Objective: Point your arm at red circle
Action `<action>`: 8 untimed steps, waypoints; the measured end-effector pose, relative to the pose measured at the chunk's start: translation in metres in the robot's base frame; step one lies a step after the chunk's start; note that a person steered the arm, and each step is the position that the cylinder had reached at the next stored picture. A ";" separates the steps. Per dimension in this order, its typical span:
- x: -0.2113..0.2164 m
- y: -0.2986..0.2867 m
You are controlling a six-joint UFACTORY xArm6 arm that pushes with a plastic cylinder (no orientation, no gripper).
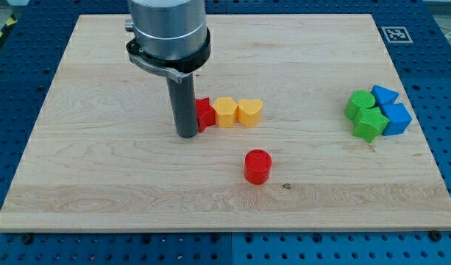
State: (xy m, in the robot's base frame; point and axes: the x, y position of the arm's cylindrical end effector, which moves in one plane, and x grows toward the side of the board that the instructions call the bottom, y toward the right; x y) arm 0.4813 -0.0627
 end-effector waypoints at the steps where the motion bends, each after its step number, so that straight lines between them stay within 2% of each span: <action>1: 0.001 0.000; 3: 0.032 0.007; 6: 0.105 0.080; 7: 0.118 0.105; 8: 0.112 0.114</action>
State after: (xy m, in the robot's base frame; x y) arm 0.5929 0.0514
